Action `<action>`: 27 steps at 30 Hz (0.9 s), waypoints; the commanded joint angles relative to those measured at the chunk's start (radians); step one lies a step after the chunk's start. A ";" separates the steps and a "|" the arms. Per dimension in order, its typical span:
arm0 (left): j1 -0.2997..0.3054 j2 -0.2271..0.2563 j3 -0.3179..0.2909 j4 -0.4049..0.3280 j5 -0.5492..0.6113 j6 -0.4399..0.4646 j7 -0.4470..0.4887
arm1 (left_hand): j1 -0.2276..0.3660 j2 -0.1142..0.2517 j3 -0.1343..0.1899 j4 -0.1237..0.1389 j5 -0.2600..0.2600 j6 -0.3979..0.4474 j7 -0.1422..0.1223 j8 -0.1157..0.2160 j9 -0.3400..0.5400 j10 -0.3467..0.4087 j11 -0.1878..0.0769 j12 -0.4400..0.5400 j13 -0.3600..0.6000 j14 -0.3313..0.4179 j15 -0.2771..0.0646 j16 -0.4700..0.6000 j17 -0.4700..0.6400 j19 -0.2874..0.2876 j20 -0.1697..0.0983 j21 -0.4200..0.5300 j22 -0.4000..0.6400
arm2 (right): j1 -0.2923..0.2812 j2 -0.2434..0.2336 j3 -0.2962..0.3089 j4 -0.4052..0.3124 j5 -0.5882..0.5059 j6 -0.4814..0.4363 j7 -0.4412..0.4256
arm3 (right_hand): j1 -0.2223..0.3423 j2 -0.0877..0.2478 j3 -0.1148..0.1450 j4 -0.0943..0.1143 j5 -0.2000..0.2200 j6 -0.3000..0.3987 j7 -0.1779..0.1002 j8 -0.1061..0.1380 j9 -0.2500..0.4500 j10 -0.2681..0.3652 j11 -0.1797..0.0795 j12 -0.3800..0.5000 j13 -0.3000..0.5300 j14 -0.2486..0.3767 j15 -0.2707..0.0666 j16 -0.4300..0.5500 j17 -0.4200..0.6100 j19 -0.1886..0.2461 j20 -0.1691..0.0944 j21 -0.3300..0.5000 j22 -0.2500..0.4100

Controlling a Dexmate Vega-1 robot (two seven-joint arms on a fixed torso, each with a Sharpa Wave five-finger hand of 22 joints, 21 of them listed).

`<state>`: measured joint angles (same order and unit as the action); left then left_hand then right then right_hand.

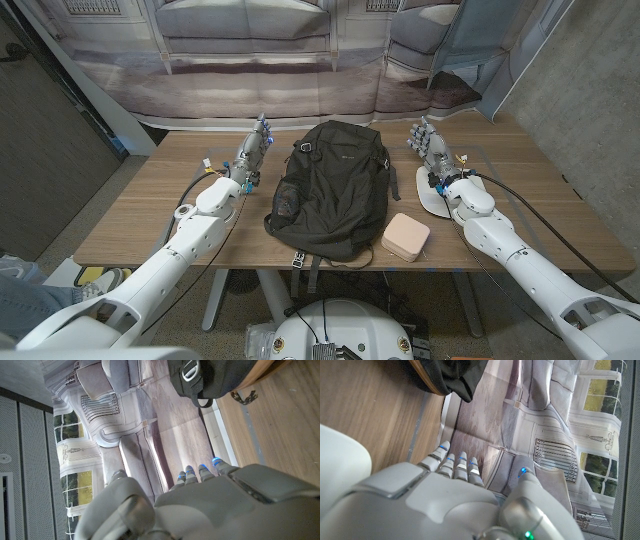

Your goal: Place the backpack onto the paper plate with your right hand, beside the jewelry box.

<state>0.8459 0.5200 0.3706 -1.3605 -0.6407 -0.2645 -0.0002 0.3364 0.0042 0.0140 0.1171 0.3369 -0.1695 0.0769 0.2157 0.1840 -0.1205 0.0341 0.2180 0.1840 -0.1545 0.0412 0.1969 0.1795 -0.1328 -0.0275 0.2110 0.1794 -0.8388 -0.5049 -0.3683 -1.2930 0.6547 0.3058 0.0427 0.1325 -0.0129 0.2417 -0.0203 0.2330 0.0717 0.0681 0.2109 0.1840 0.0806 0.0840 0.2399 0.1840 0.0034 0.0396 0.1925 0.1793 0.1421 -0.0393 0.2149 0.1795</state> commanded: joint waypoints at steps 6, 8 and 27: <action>0.006 0.032 -0.006 -0.057 0.002 0.019 -0.006 | 0.014 0.003 -0.007 0.002 0.007 -0.007 0.009 -0.003 0.002 -0.012 0.000 -0.002 0.002 -0.013 0.004 -0.005 0.003 -0.009 -0.002 0.001 0.001 | -0.005 -0.008 -0.012 -0.032 -0.046 0.014 -0.032 | 0.020 0.008 0.011 -0.007 0.002 0.004 0.008 0.002 0.003 0.017 -0.003 0.003 0.005 0.014 0.003 0.005 0.003 0.015 -0.026 0.002 0.002; 0.008 0.036 -0.007 -0.064 0.003 0.022 -0.004 | 0.014 0.003 -0.008 0.002 0.007 -0.007 0.008 -0.004 0.002 -0.013 0.000 -0.003 0.002 -0.012 0.004 -0.005 0.003 -0.009 -0.001 0.001 0.001 | -0.007 -0.010 -0.011 -0.040 -0.048 0.011 -0.037 | 0.022 0.008 0.011 -0.008 0.002 0.005 0.008 0.002 0.003 0.018 -0.002 0.003 0.005 0.016 0.001 0.005 0.003 0.015 -0.025 0.002 0.002; 0.027 0.042 -0.011 -0.076 0.003 0.013 -0.004 | 0.017 0.005 -0.011 0.000 0.009 -0.004 0.007 -0.006 0.002 -0.008 0.001 -0.003 0.002 -0.011 0.003 -0.006 0.004 -0.006 0.002 0.000 0.001 | -0.003 -0.041 -0.024 -0.103 -0.098 -0.015 -0.063 | 0.033 0.011 0.013 -0.016 -0.001 0.013 0.010 0.001 0.003 0.027 -0.003 0.004 0.005 0.021 0.008 0.003 0.002 0.013 -0.022 -0.002 0.003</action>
<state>0.8651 0.5583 0.3605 -1.4295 -0.6389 -0.2473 -0.0038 0.3416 0.0094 0.0098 0.1128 0.3406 -0.1696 0.0767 0.2087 0.1838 -0.1242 0.0303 0.2180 0.1838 -0.1589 0.0456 0.1908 0.1792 -0.1328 -0.0273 0.2109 0.1792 -0.8450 -0.5283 -0.3855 -1.3651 0.5839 0.3085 -0.0066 0.1533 -0.0023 0.2529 -0.0315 0.2329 0.0769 0.0733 0.2108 0.1838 0.0984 0.0769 0.2399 0.1837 0.0181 0.0465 0.1925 0.1791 0.1528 -0.0358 0.2149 0.1793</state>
